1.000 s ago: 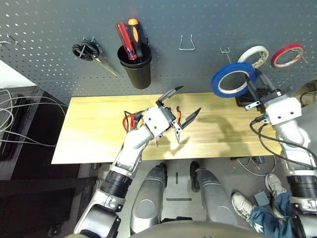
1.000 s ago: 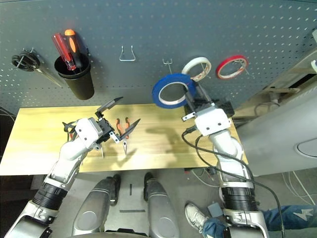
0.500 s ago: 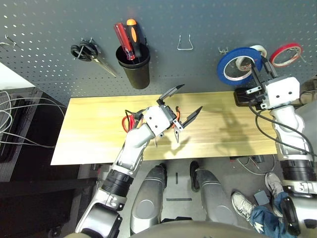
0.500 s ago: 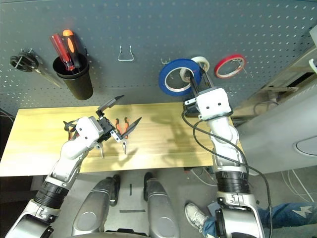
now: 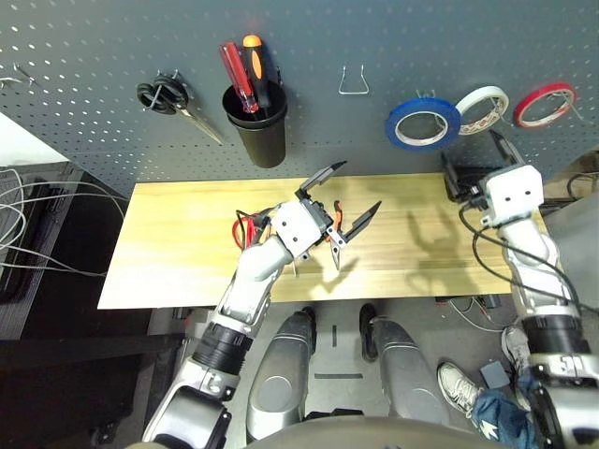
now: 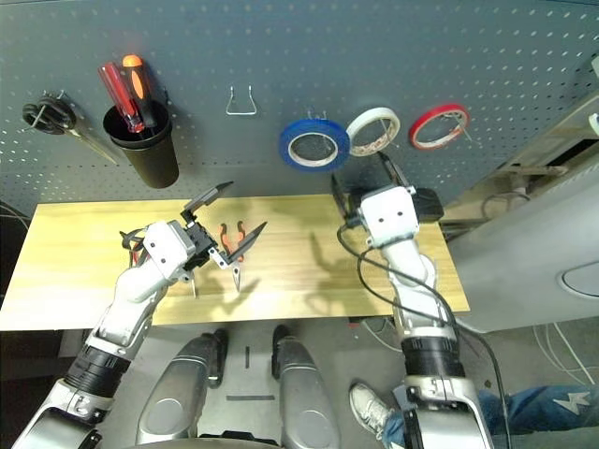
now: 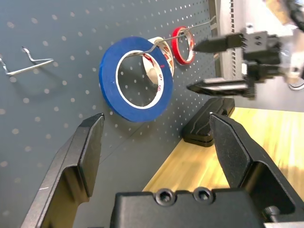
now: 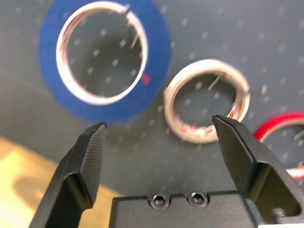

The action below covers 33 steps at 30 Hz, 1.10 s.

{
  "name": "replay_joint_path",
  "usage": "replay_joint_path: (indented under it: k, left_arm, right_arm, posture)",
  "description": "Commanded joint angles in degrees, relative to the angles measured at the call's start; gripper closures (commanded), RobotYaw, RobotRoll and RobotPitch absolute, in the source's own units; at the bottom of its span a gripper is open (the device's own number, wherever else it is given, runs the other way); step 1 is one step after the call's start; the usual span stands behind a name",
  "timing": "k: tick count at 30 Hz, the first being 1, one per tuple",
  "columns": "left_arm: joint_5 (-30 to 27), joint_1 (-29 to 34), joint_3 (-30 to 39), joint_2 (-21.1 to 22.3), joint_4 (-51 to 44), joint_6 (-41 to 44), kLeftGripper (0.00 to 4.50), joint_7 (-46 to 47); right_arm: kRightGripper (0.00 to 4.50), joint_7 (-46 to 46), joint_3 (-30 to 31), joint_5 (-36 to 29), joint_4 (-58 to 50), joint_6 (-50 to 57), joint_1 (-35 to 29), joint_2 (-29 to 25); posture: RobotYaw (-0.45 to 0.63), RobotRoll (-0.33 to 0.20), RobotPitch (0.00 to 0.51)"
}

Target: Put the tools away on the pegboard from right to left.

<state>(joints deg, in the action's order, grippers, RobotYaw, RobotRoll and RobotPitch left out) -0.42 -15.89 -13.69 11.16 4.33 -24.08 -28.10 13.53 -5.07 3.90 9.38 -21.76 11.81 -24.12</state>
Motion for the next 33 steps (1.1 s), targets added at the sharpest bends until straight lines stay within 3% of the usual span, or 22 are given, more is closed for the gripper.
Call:
replay_joint_path:
  k: [1, 7, 15, 25, 33]
  left_arm:
    - [0.29, 0.68, -0.93, 0.05, 0.50, 1.01, 0.00, -0.78]
    - [0.04, 0.15, -0.86, 0.11, 1.07, 2.14, 0.00, -1.15]
    - [-0.37, -0.91, -1.10, 2.29, 1.02, 10.22, 0.00, -4.29]
    - [0.86, 0.30, 0.60, 9.14, 0.03, 20.94, 0.00, -5.91]
    - [1.19, 2.23, 1.83, 11.04, -0.49, 22.03, 0.00, -5.38]
  right_arm:
    - [0.01, 3.72, 2.77, -2.35, -1.38, 6.90, -2.79, 1.56]
    - [0.01, 8.95, 6.29, -6.31, -1.32, 25.58, -2.14, 5.36]
    - [0.01, 8.61, 6.73, -10.69, 2.76, 45.87, 5.94, 13.21]
    - [0.01, 6.38, 7.75, -10.76, 12.47, 53.17, 15.46, 20.47]
    - [0.01, 3.93, 7.40, -10.62, 19.09, 56.43, 20.52, 23.84]
  posture:
    - [0.12, 0.000, 0.279]
    - [0.13, 0.000, 0.284]
    - [0.16, 0.000, 0.276]
    - [0.21, 0.000, 0.279]
    - [0.23, 0.000, 0.292]
